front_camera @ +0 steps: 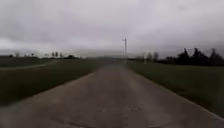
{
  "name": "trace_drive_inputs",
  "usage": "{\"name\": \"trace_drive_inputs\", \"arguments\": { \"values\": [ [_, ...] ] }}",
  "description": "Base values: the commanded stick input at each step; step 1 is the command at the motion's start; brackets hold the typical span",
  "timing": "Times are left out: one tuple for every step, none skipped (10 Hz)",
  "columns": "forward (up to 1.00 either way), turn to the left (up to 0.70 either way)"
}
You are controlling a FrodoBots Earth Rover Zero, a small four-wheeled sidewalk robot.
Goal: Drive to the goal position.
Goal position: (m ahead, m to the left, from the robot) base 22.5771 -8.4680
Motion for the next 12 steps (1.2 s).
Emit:
{"name": "trace_drive_inputs", "arguments": {
  "values": [
    [0.85,0.00],
    [0.85,-0.31],
    [0.85,-0.31],
    [0.85,0.00],
    [0.85,0.00],
    [0.85,0.00],
    [0.85,-0.20],
    [0.85,-0.31],
    [0.85,-0.30],
    [0.85,-0.23],
    [0.85,0.00],
    [0.85,0.00]
  ]
}}
